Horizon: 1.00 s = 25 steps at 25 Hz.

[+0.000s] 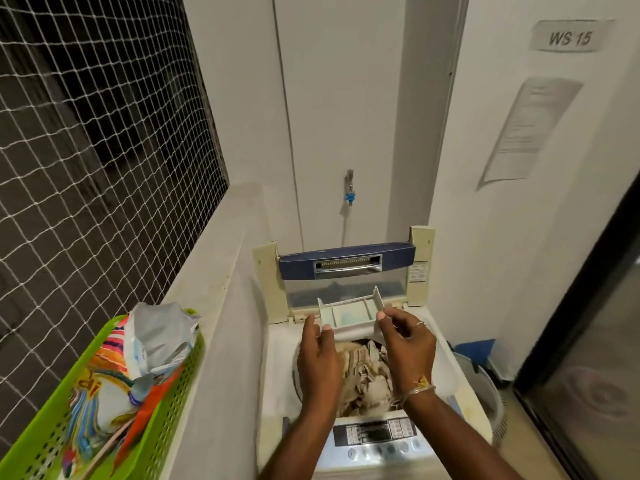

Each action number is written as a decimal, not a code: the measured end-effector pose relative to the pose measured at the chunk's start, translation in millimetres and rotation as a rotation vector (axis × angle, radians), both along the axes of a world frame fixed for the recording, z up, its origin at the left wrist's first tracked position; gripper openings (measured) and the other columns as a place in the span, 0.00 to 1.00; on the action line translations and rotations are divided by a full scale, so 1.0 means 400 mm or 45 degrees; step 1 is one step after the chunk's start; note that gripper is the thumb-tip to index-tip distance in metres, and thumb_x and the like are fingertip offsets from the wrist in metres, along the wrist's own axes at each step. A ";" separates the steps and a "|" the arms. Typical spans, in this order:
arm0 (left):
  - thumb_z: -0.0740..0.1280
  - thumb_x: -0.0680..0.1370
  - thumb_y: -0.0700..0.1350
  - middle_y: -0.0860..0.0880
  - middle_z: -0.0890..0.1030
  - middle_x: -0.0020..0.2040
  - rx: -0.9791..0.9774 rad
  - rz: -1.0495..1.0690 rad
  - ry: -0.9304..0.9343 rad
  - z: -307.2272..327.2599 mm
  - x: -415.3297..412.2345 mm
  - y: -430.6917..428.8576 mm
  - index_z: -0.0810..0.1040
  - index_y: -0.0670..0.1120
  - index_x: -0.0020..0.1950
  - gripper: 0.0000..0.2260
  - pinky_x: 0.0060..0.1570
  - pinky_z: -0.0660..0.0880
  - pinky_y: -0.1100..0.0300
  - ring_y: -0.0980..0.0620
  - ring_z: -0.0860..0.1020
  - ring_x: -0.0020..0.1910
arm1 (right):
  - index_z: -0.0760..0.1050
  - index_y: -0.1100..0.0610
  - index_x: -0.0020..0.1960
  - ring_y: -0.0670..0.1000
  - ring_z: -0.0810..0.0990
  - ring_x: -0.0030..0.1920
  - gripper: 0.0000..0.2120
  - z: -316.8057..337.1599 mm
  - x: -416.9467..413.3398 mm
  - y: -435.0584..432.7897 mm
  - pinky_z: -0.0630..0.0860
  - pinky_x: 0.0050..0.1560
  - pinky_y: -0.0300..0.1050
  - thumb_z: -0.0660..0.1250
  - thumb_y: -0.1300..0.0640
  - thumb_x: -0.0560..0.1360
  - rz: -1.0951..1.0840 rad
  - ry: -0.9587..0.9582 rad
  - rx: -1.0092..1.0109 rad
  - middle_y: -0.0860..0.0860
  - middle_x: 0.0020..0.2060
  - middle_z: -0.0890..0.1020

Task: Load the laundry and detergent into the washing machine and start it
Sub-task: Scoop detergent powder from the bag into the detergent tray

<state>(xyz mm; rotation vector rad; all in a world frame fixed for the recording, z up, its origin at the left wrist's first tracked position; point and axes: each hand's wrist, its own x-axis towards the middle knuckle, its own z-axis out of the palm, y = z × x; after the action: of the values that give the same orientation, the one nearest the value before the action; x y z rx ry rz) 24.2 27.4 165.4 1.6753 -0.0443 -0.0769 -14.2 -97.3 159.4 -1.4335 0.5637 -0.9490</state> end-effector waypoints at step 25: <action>0.58 0.84 0.42 0.54 0.81 0.57 0.180 0.076 -0.020 -0.243 0.061 -0.206 0.76 0.49 0.67 0.14 0.50 0.76 0.71 0.64 0.79 0.55 | 0.75 0.46 0.66 0.42 0.81 0.55 0.19 -0.260 0.052 -0.279 0.79 0.59 0.50 0.67 0.43 0.77 0.483 0.421 -0.107 0.46 0.55 0.84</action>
<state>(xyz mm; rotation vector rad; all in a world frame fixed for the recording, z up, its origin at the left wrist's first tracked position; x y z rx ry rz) 48.5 -55.1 68.3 1.8173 -0.0006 -0.0222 6.4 -208.8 55.4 -1.7127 0.4714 -0.4421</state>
